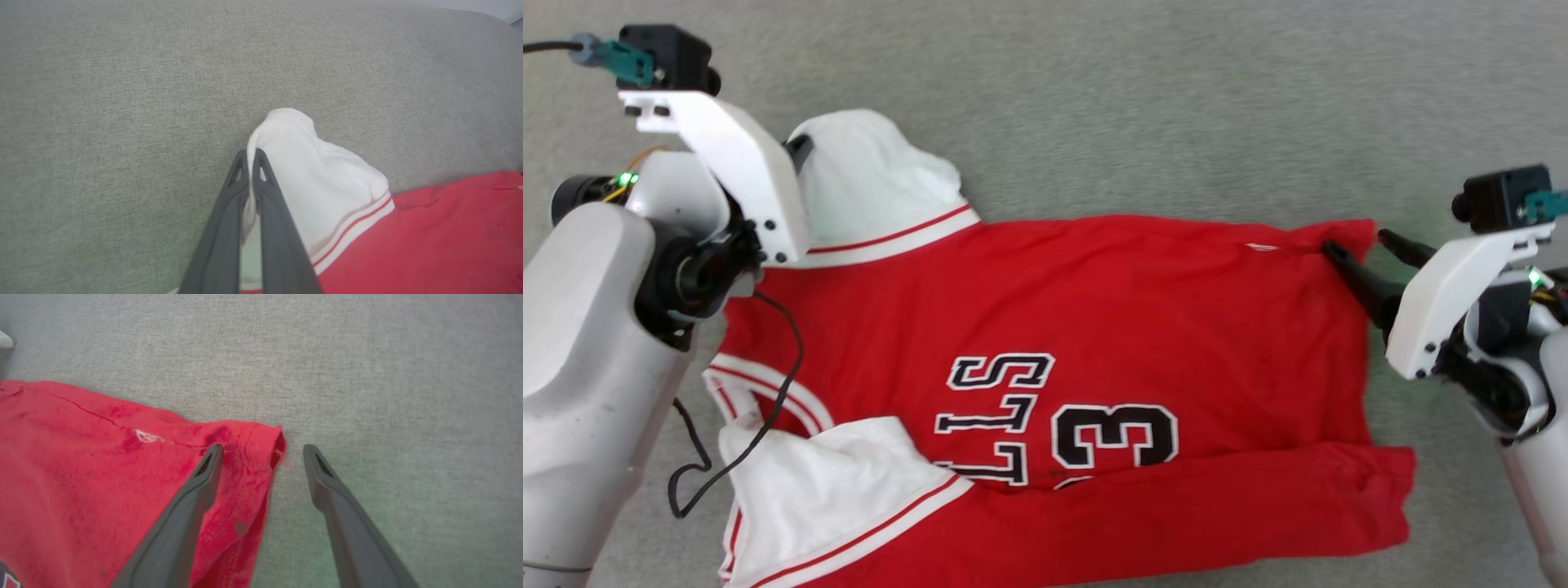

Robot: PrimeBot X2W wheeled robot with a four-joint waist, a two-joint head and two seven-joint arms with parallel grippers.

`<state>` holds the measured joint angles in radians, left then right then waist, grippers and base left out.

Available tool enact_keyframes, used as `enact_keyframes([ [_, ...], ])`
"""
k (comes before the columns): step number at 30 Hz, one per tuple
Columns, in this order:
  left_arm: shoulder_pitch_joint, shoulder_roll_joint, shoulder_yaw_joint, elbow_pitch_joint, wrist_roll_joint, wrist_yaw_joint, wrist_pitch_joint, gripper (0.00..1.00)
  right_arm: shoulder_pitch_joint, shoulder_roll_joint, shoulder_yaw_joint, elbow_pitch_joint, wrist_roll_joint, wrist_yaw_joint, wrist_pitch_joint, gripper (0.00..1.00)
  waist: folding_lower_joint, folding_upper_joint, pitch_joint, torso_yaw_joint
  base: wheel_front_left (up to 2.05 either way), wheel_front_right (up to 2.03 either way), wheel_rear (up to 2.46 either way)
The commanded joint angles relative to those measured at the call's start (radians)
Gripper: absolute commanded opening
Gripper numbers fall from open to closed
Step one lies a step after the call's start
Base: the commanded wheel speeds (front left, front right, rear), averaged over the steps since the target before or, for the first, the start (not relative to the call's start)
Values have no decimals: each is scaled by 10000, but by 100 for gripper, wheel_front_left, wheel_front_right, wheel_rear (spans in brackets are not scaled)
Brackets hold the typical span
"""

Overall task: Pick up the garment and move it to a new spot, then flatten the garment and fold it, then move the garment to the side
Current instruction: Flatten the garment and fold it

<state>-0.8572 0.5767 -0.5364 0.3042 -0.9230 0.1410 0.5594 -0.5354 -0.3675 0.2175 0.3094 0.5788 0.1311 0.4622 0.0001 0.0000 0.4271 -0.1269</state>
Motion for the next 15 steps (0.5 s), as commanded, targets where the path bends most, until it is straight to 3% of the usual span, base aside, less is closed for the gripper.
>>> enact_keyframes([
  [1, -140, -54, -13, -78, 63, -7, -61, 0, -217, -50, 24, 98, 72, -8, 96, 100, -1, 0, 240, 290, 0, 0, 0],
  [6, -205, -205, -125, -491, 216, -79, -376, 0, -566, -188, 451, 1179, 288, -8, 1312, 100, -1, 0, 387, 627, 0, 0, 0],
  [7, -189, -216, -145, -541, 241, -81, -411, 0, -553, -169, 570, 1376, 357, -10, 1602, 57, -1, 0, 399, 672, 0, 0, 0],
  [9, -119, -248, -133, -643, 266, -99, -539, 0, -608, -141, 775, 1517, 467, -10, 1912, 0, -1, 0, 403, 727, 0, 0, 0],
  [15, 260, -234, 104, -773, 151, -70, -1086, 0, -1192, -604, 856, 1247, 352, -7, 1579, 0, -1, 0, 160, 793, 0, 0, 0],
])
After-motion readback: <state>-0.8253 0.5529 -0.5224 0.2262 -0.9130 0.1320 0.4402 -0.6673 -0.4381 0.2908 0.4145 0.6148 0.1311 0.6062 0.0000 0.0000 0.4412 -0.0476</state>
